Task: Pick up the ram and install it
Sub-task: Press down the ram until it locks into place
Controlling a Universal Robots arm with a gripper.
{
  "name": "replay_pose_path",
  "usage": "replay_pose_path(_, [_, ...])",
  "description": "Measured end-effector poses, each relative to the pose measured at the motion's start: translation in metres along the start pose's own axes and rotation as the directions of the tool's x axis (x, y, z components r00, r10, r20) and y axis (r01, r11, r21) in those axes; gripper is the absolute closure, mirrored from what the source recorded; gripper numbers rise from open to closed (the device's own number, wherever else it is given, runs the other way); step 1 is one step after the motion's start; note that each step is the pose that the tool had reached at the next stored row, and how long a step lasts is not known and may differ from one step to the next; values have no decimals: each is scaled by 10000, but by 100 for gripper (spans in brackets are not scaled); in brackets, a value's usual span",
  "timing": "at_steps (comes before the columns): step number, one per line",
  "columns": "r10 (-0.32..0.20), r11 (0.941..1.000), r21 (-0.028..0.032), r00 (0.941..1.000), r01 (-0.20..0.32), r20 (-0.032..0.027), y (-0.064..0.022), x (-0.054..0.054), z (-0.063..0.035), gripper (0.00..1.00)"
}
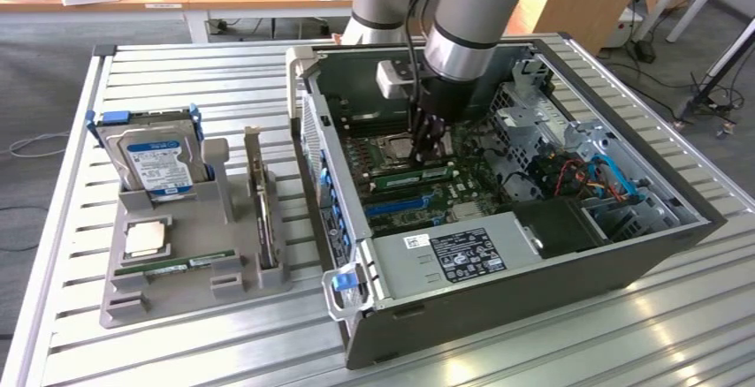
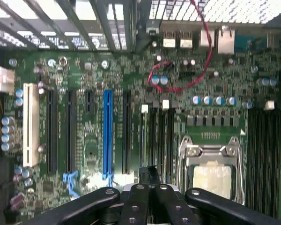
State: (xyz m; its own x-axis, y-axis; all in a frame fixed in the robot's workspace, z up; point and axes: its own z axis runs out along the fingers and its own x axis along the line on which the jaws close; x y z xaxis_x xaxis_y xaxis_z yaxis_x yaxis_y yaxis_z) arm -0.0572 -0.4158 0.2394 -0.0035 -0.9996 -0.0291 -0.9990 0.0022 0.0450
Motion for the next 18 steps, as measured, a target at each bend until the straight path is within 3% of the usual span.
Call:
replay_pose_path(9, [-1,10000,0,10000,1,-1,-195,0,-9,89])
replay_pose_path(18, [-1,10000,1,10000,1,1,-203,0,27,89])
